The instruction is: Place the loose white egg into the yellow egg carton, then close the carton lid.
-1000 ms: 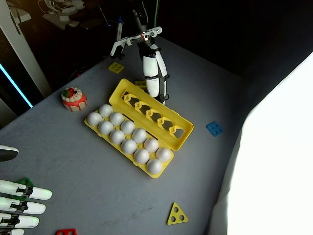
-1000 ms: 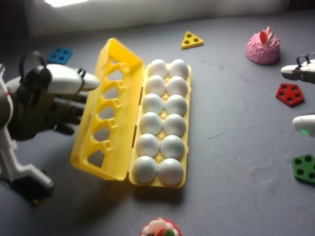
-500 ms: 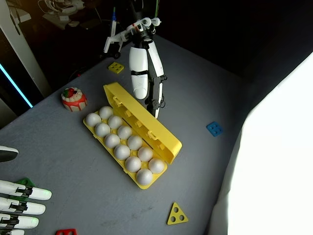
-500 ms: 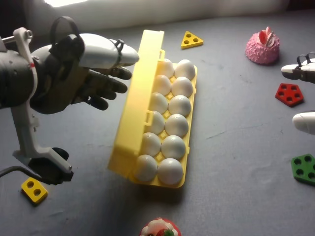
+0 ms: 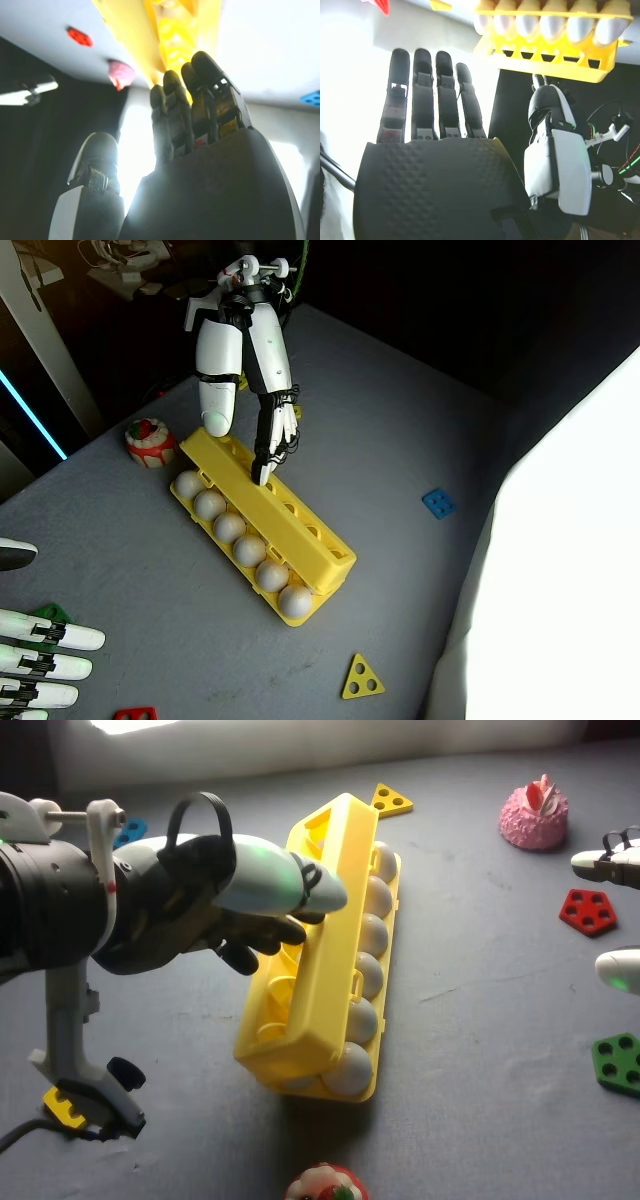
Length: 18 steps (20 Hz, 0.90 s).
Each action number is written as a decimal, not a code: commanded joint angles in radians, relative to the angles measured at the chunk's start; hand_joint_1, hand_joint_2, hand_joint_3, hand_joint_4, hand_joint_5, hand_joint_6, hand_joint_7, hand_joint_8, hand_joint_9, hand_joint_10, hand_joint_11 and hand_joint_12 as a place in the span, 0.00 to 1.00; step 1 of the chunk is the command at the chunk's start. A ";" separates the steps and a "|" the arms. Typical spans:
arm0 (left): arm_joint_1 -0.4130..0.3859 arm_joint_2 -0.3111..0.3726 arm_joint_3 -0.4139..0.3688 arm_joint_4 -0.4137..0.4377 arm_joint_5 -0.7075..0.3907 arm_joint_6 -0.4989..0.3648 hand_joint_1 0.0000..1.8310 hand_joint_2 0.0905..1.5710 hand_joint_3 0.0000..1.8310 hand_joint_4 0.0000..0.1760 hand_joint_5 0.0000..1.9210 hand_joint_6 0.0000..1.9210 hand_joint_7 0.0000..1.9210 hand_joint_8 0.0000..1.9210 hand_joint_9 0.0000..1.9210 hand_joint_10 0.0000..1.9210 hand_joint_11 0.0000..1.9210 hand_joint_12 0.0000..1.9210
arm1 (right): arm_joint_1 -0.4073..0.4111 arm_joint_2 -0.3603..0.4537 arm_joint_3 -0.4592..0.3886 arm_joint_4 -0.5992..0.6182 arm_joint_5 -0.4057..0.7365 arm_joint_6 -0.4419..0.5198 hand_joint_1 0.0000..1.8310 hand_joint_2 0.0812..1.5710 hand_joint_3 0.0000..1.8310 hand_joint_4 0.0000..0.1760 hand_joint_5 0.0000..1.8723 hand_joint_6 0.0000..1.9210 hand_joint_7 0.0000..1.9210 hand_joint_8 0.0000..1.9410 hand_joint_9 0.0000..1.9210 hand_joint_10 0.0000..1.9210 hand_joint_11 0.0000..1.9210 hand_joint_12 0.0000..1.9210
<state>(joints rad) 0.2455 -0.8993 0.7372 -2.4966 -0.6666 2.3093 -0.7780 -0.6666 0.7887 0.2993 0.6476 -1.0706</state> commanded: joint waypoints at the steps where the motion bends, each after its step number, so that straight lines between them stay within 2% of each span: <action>1: -0.014 0.005 -0.006 0.007 0.060 0.021 0.10 0.87 0.00 0.12 0.21 0.00 0.23 0.00 0.06 0.33 0.00 0.68 | 0.003 0.004 -0.002 -0.003 0.124 0.001 0.10 0.74 0.00 0.00 0.16 0.00 0.18 0.00 0.17 0.00 0.00 0.54; 3: -0.015 0.005 -0.017 -0.010 0.061 0.073 0.09 0.88 0.00 0.17 0.19 0.00 0.22 0.00 0.05 0.32 0.00 0.65 | 0.003 0.004 -0.002 -0.003 0.124 0.000 0.12 0.73 0.00 0.00 0.15 0.00 0.18 0.00 0.17 0.00 0.00 0.53; 6: -0.015 0.005 -0.037 -0.036 0.064 0.159 0.09 0.88 0.00 0.16 0.19 0.00 0.23 0.00 0.05 0.32 0.00 0.67 | 0.002 0.004 -0.003 -0.004 0.124 -0.002 0.11 0.73 0.00 0.00 0.16 0.00 0.19 0.00 0.18 0.00 0.00 0.55; 9: -0.010 0.004 -0.055 -0.058 0.066 0.231 0.09 0.88 0.00 0.08 0.20 0.01 0.23 0.01 0.06 0.34 0.00 0.69 | 0.002 0.004 -0.004 -0.006 0.126 -0.004 0.08 0.74 0.00 0.00 0.16 0.00 0.18 0.00 0.17 0.00 0.00 0.54; 15: 0.055 0.001 -0.074 -0.057 0.115 0.278 0.09 0.88 0.00 0.10 0.20 0.01 0.23 0.01 0.06 0.35 0.00 0.72 | 0.002 0.003 -0.005 -0.007 0.128 -0.005 0.08 0.74 0.00 0.00 0.17 0.00 0.19 0.00 0.18 0.00 0.00 0.54; 16: 0.067 0.000 -0.075 -0.056 0.124 0.286 0.09 0.88 0.00 0.14 0.19 0.00 0.23 0.00 0.05 0.34 0.00 0.70 | 0.002 0.002 -0.005 -0.007 0.128 -0.006 0.05 0.75 0.00 0.00 0.15 0.00 0.18 0.00 0.18 0.00 0.00 0.55; 18: 0.086 -0.003 -0.077 -0.055 0.137 0.297 0.09 0.88 0.00 0.15 0.19 0.00 0.23 0.00 0.05 0.34 0.00 0.69 | 0.002 0.002 -0.005 -0.007 0.129 -0.007 0.05 0.75 0.00 0.00 0.15 0.00 0.18 0.00 0.17 0.00 0.00 0.55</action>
<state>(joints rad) 0.3420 -0.9001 0.6647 -2.5603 -0.5926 2.6072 -0.7780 -0.6685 0.7837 0.2977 0.6540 -1.0760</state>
